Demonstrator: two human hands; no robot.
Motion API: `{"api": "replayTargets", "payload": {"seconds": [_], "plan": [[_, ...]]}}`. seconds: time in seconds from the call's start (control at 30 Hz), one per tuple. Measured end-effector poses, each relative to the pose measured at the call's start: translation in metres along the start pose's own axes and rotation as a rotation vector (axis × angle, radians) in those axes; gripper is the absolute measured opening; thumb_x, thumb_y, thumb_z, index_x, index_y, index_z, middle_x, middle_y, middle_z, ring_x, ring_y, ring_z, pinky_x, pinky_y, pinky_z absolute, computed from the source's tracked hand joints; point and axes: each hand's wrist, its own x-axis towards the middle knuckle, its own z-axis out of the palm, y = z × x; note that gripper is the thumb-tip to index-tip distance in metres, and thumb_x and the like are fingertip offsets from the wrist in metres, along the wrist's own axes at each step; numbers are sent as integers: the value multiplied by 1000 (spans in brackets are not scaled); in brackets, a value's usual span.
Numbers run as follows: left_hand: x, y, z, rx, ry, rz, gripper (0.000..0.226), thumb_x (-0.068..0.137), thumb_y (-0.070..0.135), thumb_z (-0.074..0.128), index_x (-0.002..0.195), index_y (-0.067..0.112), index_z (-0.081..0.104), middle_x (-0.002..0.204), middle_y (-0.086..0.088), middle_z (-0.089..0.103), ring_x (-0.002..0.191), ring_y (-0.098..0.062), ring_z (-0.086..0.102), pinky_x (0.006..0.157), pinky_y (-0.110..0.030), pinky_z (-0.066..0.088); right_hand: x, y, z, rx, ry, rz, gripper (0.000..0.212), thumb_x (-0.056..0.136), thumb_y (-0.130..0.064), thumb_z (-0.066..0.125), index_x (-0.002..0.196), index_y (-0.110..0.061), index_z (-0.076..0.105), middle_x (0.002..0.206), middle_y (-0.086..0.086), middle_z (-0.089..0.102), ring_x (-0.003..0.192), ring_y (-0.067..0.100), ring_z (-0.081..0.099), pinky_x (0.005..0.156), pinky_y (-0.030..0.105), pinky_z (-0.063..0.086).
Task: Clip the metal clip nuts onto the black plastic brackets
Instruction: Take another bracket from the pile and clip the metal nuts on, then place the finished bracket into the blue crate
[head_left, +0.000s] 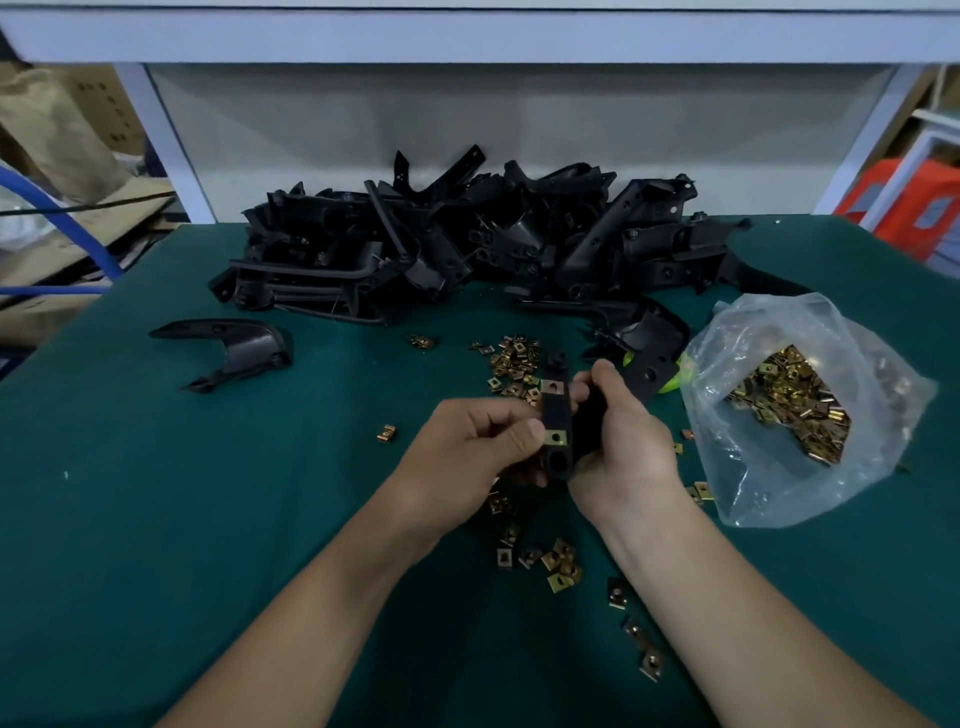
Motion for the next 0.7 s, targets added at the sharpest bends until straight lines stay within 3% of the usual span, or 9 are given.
{"api": "replayTargets", "payload": {"seconds": [0.1,0.17,0.27,0.37,0.47,0.6,0.7], "plan": [[2,-1,-3,94,247,-52,30,101,10,58,82,18,80,86,-10,77,77,-13,69,73,-22,55,-2,-4,9,-52,-76,-165,15,101,-17,61,87,-10,65,74,7,67,62,18,64,63,32,57],[4,2,-5,14,392,-65,28,99,14,60,85,26,81,87,0,79,82,-8,72,71,-16,53,-5,-4,14,-275,-156,-259,12,101,-12,58,93,-12,67,88,10,73,77,20,69,75,38,56],[7,10,-10,15,482,21,15,97,24,67,94,31,80,93,9,78,88,-6,72,74,-18,53,-18,-8,16,-583,-239,-310,13,101,-15,59,102,-12,72,107,13,75,99,27,71,85,51,58],[10,22,-2,83,492,146,15,96,27,68,93,41,74,90,14,74,84,-3,68,75,-20,53,-34,-25,13,-695,-319,-337,14,101,-13,60,108,-14,72,108,13,75,104,31,71,89,58,58],[18,39,20,101,478,224,23,97,22,64,78,33,71,75,9,67,69,-4,59,65,-23,50,-46,-53,3,-722,-323,-454,16,100,-9,61,106,-17,73,105,8,77,106,27,71,95,53,57],[40,67,66,115,324,271,13,94,16,67,86,21,76,79,4,75,73,-8,65,68,-22,54,-62,-99,-26,-628,-268,-497,20,101,-4,57,107,-15,73,99,5,79,93,21,76,73,34,61],[56,85,113,205,212,290,9,89,14,67,83,10,73,72,6,70,67,-8,59,68,-24,50,-77,-132,-58,-536,-164,-531,21,101,-4,55,106,-11,74,100,10,78,85,22,74,75,34,61]]}}
